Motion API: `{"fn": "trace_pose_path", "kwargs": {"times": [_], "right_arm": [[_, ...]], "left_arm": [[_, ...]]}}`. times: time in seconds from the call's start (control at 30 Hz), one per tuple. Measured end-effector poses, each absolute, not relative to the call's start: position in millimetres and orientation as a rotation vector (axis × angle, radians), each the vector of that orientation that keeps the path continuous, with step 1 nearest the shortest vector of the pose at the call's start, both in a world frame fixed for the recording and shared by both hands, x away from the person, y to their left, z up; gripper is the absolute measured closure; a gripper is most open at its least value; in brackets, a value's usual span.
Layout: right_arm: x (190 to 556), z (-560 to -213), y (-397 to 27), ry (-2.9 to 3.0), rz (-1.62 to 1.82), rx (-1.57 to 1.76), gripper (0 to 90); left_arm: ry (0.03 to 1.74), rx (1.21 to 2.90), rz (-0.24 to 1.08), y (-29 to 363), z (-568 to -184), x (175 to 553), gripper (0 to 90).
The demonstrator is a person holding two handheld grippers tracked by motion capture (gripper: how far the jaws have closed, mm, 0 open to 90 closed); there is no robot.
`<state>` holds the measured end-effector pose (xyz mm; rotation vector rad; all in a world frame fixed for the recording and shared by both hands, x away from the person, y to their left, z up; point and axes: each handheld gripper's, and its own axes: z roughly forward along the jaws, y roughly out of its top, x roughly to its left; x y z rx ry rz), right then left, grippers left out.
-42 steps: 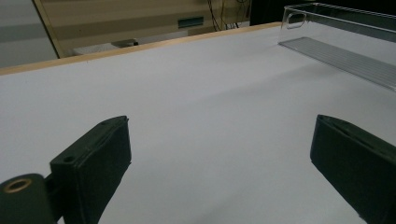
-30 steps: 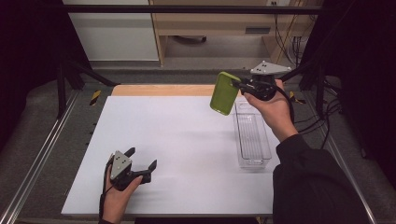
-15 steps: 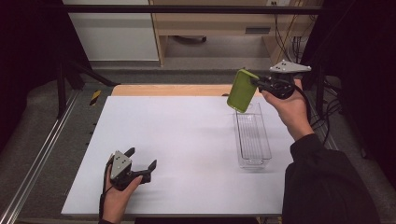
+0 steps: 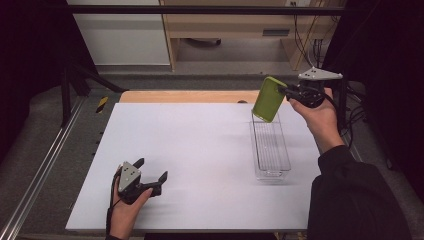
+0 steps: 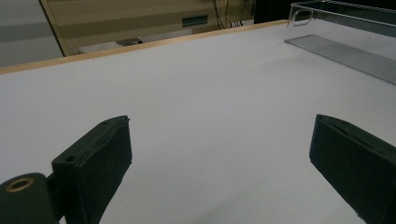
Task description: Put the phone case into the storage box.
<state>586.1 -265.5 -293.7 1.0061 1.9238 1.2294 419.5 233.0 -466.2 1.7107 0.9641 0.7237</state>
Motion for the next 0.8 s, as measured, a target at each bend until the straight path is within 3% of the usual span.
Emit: {"fn": "trace_pose_path", "kwargs": {"times": [0.8], "right_arm": [[600,-322,-271,1.971,1.124,1.037,76.5]], "left_arm": [[0.963,1.703,0.721,234,-466,420,5.2]]}}
